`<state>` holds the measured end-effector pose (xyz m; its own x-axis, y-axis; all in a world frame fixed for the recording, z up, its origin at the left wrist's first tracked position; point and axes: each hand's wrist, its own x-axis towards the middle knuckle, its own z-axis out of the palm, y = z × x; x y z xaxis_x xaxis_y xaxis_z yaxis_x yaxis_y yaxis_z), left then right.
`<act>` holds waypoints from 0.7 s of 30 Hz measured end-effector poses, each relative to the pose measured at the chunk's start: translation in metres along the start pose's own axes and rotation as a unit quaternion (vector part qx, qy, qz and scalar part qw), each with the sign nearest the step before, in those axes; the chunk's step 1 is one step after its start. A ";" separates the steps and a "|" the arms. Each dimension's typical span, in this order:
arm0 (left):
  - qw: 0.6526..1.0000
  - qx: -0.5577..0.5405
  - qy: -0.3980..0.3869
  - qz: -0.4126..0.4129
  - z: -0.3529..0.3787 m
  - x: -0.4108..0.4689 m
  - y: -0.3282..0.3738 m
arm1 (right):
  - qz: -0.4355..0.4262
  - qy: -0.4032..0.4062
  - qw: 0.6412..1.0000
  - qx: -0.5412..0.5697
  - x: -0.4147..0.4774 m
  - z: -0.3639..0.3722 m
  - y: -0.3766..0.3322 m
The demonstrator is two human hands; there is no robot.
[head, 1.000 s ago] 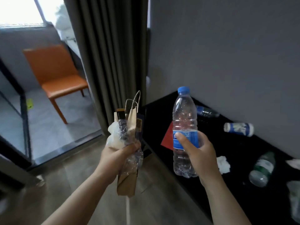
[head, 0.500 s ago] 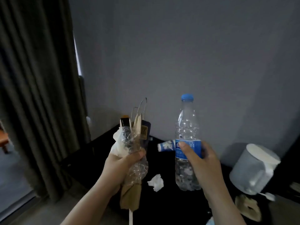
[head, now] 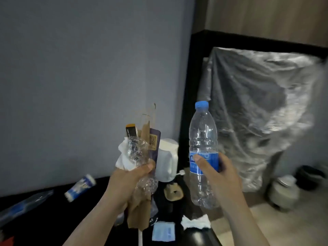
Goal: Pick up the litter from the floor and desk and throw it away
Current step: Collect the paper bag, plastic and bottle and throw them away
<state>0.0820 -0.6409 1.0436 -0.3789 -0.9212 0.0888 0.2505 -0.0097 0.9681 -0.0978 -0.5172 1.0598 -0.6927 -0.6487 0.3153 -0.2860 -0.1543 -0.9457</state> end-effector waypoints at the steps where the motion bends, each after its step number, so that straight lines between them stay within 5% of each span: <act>1: 0.999 -0.004 -0.036 -0.011 0.009 0.005 0.001 | 0.007 0.036 0.999 -0.012 -0.006 -0.011 -0.001; 11: 0.934 -0.059 -0.344 -0.078 0.123 -0.042 -0.018 | 0.052 0.329 0.936 -0.112 -0.143 -0.120 -0.036; 21: 0.829 -0.098 -0.539 -0.114 0.276 -0.209 -0.003 | 0.039 0.515 0.836 -0.183 -0.298 -0.252 -0.110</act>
<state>-0.0850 -0.3408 1.0870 -0.9856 -0.0046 0.1690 0.1627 -0.2967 0.9410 -0.0270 -0.1193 1.0902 -0.8677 0.3699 0.3320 -0.2654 0.2198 -0.9387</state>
